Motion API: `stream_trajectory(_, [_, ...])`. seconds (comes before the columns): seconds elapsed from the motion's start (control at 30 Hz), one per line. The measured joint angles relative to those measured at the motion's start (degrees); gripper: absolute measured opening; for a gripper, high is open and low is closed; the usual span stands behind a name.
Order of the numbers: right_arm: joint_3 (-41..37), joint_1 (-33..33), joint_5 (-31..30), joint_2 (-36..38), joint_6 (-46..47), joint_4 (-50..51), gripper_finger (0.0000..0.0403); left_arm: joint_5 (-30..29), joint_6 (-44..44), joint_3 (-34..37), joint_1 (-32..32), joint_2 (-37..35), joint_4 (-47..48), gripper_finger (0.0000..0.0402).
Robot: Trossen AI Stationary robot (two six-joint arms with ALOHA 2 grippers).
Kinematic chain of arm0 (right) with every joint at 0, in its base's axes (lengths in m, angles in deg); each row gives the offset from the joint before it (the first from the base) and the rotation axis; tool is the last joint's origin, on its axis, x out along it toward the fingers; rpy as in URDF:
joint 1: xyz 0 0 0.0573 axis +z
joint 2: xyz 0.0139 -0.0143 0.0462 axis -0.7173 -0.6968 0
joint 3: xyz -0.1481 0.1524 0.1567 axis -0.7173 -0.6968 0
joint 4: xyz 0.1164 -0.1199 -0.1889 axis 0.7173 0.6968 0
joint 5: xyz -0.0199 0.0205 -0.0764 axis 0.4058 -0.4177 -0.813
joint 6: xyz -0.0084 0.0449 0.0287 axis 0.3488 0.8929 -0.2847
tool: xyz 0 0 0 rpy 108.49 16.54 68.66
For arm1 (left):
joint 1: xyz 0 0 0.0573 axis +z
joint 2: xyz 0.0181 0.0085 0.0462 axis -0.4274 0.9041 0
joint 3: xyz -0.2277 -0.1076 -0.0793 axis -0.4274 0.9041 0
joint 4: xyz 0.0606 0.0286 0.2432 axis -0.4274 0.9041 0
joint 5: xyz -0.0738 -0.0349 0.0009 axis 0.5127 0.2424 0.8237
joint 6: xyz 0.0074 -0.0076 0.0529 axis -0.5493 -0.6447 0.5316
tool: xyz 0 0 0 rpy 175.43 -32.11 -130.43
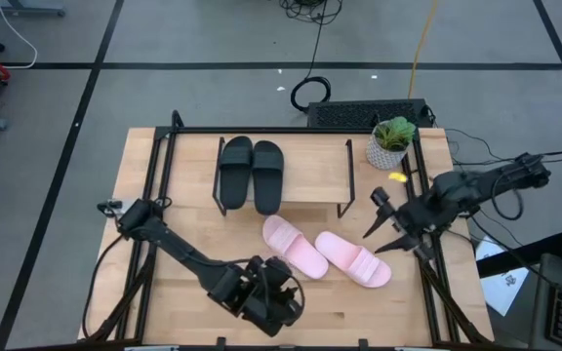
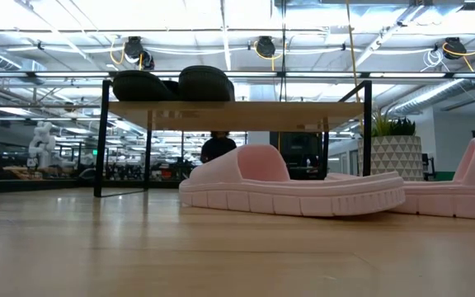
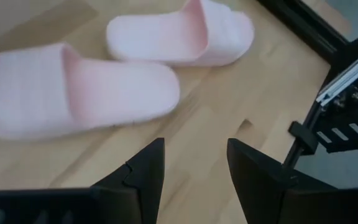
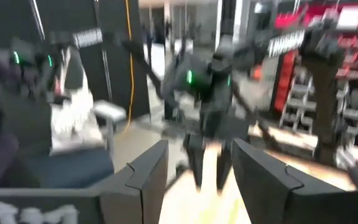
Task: Pick and place slides into the shelf
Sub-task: Put the left pink slipper onto the shelf
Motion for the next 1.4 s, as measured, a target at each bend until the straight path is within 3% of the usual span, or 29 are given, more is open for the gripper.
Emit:
stream_trajectory(0.2, [0.0,3.2,-8.3,-7.1,-7.9,2.9,0.0169,0.0,-12.3,0.0,-3.7,-3.3,10.8,0.0172])
stream_trajectory(0.53, [5.2,7.9,-30.9,-21.7,-18.1,4.6,0.0169,7.2,-31.9,0.0,-10.1,-6.4,30.1,0.0172])
stream_trajectory(0.7, [13.1,9.0,-32.0,-30.4,-20.1,9.1,0.0169,12.3,-36.7,0.0,-11.8,-6.8,35.2,0.0172])
stream_trajectory(0.93, [20.6,8.5,-39.0,-41.0,-15.7,20.7,0.0169,12.3,-38.2,0.0,-13.5,-6.8,37.2,0.0172])
stream_trajectory(1.13, [21.7,8.3,-39.4,-47.8,-14.4,22.8,0.0169,12.3,-38.2,0.0,-14.7,-6.8,38.2,0.0172])
stream_trajectory(1.4, [21.7,8.2,-46.8,-54.3,-17.1,22.6,0.0169,11.9,-38.3,0.0,-16.0,-6.8,38.7,0.0172])
